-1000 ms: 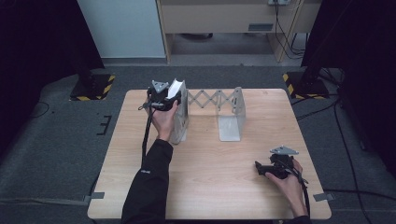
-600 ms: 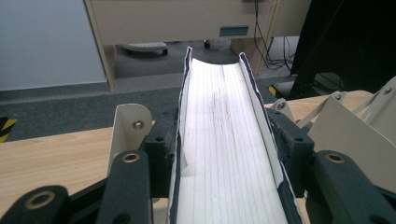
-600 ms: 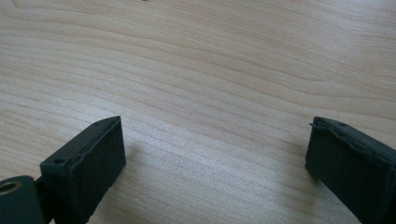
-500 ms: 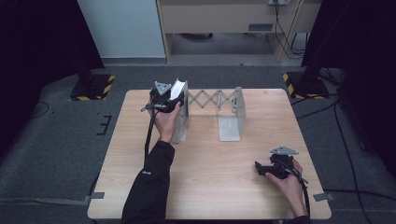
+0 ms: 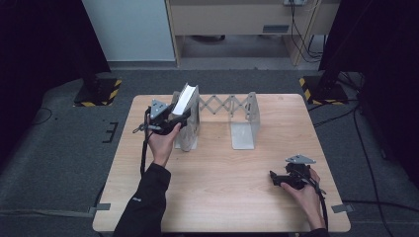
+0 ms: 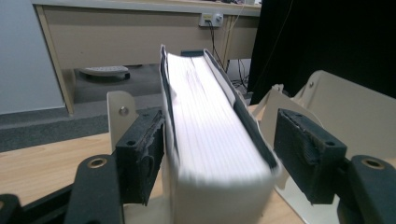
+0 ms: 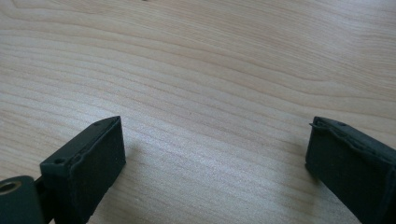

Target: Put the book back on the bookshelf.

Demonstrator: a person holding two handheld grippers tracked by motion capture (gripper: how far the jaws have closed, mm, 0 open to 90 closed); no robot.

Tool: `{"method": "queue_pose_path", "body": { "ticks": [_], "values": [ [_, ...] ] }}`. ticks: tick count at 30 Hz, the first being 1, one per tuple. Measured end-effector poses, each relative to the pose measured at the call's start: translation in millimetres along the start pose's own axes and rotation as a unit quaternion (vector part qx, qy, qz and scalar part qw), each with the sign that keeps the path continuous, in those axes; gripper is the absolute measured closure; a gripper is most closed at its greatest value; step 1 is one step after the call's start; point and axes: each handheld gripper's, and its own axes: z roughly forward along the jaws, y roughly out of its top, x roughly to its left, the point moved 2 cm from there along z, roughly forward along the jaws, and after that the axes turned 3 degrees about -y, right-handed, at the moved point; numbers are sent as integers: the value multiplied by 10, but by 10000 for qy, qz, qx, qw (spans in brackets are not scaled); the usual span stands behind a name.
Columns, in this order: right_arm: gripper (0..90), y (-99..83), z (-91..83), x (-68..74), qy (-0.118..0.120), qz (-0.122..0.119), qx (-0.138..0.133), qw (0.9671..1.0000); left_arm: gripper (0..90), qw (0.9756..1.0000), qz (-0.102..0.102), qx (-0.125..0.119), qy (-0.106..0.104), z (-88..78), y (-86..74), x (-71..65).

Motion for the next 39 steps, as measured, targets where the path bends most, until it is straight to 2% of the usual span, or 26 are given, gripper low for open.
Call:
{"method": "queue_pose_path", "body": {
  "ticks": [4,6,14,15,18,25,28,30,31,37,39],
  "values": [
    [51,0,0,0,0,2,1,10000,347,9999,25,89,-53,-57,-124,-8],
    [51,0,0,0,-1,1,0,10000,355,9998,-5,185,-44,-29,-222,-5],
    [51,0,0,0,1,1,1,10000,405,9991,-89,422,27,45,-416,24],
    [51,0,0,0,0,0,0,10000,431,9990,-100,433,91,65,-451,35],
    [51,0,0,0,1,2,1,10000,456,9989,-217,384,151,85,-456,39],
    [51,0,0,0,-1,1,1,10000,450,9989,-289,281,240,127,-466,7],
    [51,0,0,0,-1,-1,0,10000,419,9990,-374,238,71,156,-491,-6],
    [51,0,0,0,-1,1,1,10000,399,9991,-354,243,28,153,-498,-8],
    [51,0,0,1,-1,6,2,10000,391,9991,-286,324,-3,133,-525,-20],
    [51,0,0,1,-2,1,1,10000,383,9987,-130,488,6,104,-614,-71],
    [51,0,0,0,-1,0,1,10000,395,9986,-180,503,-24,116,-614,-107]
  ]
}}
